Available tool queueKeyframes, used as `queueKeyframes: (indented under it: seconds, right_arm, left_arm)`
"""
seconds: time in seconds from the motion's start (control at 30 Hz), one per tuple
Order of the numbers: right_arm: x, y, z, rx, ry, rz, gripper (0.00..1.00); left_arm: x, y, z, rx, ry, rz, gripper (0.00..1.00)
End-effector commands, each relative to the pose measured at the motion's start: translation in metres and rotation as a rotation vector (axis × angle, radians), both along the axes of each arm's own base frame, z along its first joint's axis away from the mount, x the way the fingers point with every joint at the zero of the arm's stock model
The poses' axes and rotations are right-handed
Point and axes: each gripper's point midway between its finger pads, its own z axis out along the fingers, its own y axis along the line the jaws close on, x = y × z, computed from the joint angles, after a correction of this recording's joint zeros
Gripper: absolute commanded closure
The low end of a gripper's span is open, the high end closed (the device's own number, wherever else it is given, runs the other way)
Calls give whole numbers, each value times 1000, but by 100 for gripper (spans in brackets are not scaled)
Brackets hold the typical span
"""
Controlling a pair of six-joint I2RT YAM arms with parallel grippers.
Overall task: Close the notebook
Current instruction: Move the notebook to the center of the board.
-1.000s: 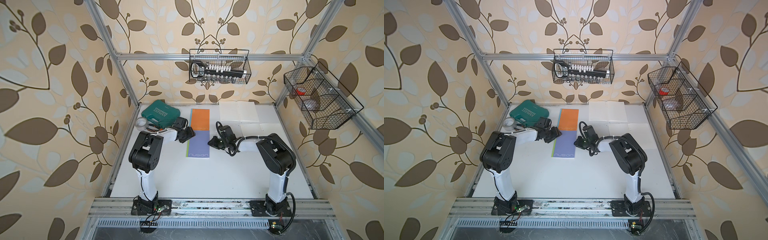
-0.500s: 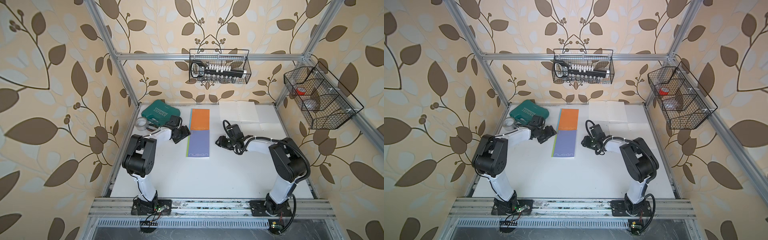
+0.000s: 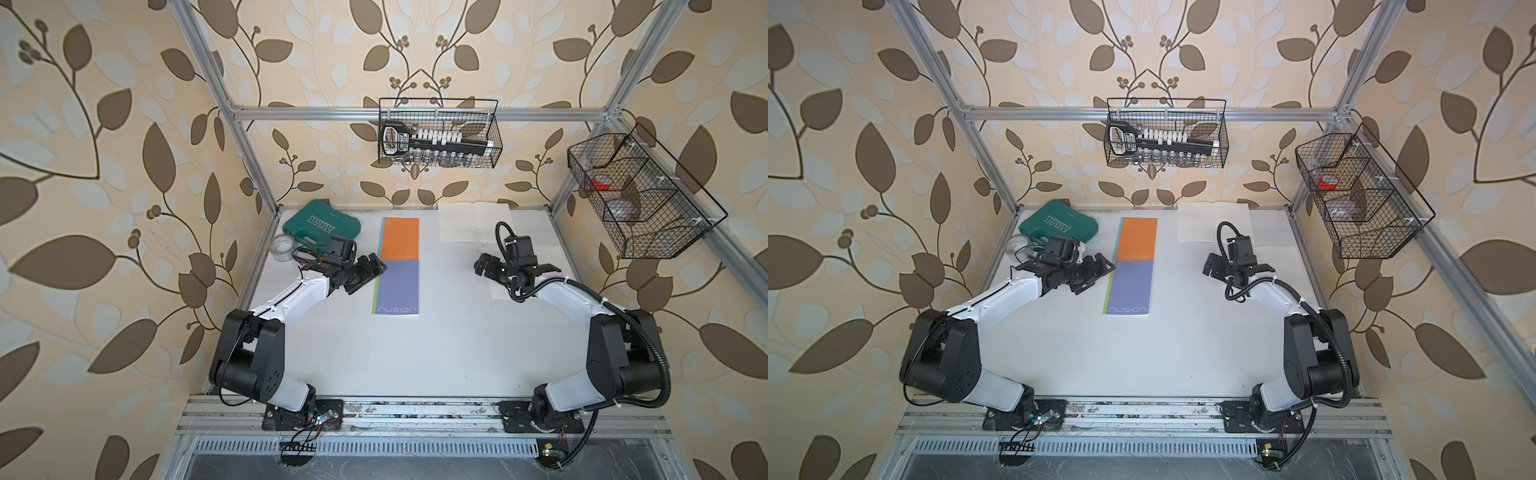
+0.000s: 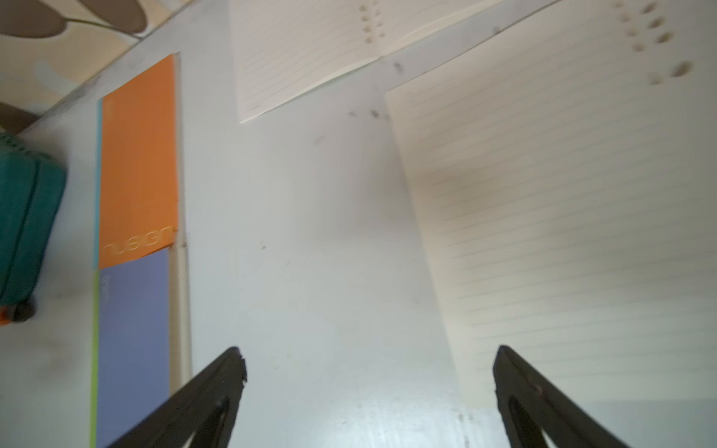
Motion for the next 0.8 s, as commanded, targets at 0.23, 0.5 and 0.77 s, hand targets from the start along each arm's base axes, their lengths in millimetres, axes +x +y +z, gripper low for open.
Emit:
queueKeyframes:
  seconds: [0.23, 0.5, 0.77]
  right_arm:
    - [34, -71, -4, -111, 44, -156, 0]
    - [58, -83, -36, -72, 110, -157, 0]
    - [50, -67, -63, 10, 158, -137, 0]
  left_arm:
    - [-57, -33, 9, -126, -2, -116, 7]
    - [-70, -29, 1, -136, 22, -111, 7]
    - [-69, -30, -8, -138, 47, -104, 7]
